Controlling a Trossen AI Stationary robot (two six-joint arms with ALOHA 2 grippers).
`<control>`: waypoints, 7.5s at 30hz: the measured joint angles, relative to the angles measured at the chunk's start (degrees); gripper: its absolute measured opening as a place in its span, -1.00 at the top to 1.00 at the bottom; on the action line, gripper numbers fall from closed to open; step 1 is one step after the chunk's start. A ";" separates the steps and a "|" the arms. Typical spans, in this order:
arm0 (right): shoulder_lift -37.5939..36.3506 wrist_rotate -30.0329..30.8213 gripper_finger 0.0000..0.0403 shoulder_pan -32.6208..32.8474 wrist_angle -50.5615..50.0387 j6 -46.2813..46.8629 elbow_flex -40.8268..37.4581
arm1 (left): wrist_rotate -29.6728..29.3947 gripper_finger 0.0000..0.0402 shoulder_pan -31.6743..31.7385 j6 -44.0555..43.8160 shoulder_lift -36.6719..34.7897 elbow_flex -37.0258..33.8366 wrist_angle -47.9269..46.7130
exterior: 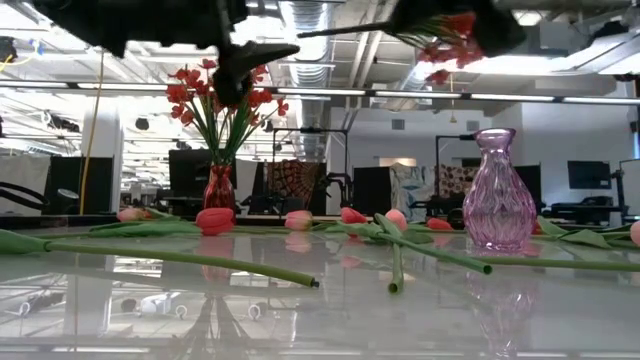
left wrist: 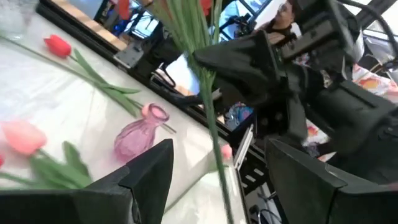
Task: Sort flowers into vase by color
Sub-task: Put the orange flowers into the red flower vase
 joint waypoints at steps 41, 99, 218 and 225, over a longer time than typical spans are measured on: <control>-0.09 -8.26 0.81 -4.57 25.30 -28.40 -0.02 | 9.64 0.48 2.11 7.37 9.70 8.90 -1.64; -4.02 -22.65 -0.29 -1.23 -9.02 45.29 -2.24 | -2.69 0.98 6.66 31.63 -9.58 8.93 -17.79; 15.13 -71.89 0.78 -43.77 112.68 27.13 -5.49 | -26.96 0.08 8.65 33.01 -53.91 -13.29 -54.14; 15.13 -71.89 0.78 -44.88 111.32 27.27 -5.49 | -23.06 0.08 11.86 32.27 -62.52 -16.36 -53.75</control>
